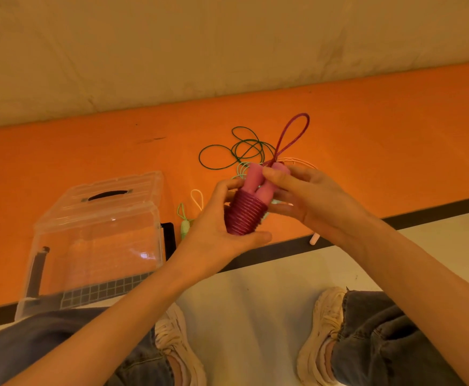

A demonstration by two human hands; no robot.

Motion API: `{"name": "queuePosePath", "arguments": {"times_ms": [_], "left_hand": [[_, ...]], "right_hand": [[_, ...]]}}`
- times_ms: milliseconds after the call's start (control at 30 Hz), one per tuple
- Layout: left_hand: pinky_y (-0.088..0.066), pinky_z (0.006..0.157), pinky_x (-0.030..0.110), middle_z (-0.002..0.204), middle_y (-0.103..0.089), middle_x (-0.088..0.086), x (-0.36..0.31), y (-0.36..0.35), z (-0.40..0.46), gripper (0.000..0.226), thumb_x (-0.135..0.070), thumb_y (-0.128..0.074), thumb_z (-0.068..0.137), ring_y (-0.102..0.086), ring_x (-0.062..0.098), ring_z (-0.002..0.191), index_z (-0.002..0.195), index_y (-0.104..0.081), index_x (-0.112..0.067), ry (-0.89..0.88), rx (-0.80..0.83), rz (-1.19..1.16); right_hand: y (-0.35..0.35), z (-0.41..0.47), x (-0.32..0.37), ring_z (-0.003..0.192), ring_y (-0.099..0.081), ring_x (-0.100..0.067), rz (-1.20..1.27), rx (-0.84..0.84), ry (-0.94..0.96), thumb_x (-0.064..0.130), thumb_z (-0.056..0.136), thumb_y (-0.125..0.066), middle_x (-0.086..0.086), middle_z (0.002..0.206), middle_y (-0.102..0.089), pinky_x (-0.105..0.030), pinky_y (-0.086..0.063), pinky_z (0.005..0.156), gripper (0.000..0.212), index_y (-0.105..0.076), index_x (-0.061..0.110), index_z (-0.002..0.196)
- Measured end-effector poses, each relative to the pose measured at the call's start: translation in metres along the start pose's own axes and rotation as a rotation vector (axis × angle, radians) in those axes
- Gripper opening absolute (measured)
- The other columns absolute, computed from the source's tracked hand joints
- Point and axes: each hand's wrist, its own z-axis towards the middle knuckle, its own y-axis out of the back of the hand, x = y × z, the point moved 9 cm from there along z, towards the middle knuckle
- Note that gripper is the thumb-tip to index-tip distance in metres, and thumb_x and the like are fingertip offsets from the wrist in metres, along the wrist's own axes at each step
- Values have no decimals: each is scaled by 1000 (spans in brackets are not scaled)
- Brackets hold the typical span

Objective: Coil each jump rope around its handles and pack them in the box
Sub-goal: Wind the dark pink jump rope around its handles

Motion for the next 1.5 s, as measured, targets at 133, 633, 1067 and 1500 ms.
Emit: {"name": "queuePosePath", "arguments": {"times_ms": [133,633,1067,1500], "left_hand": [[-50,74,11,122,-47,-24,1,-11,-14,97,-8,-86,66,-61,-10,96,138,-30,-43,50,185,-26],[-57,80,34,136,-48,-18,9,-12,-25,107,0,-86,59,-67,16,103,142,-30,-37,104,308,-160],[-52,91,31,115,-70,9,41,-28,-29,42,-8,-72,83,-64,25,111,122,-59,-14,241,375,-265],[-55,86,33,115,-69,12,50,-41,-21,85,-44,-86,61,-67,23,105,131,-49,-12,252,243,-543]], "right_hand": [[7,0,-6,89,-67,-23,-63,-10,-56,14,90,-61,-16,105,-68,-33,-60,73,31,-61,-1,117],[5,0,-16,90,-65,-24,-128,11,-154,14,91,-61,-15,102,-65,-36,-59,74,25,-63,1,112],[2,-1,0,83,-65,-20,-193,51,-90,11,92,-58,-16,101,-64,-31,-59,69,31,-59,-6,118],[-1,1,-3,79,-66,-15,-317,77,-37,9,89,-62,-8,95,-67,-24,-57,71,13,-67,12,101]]}}
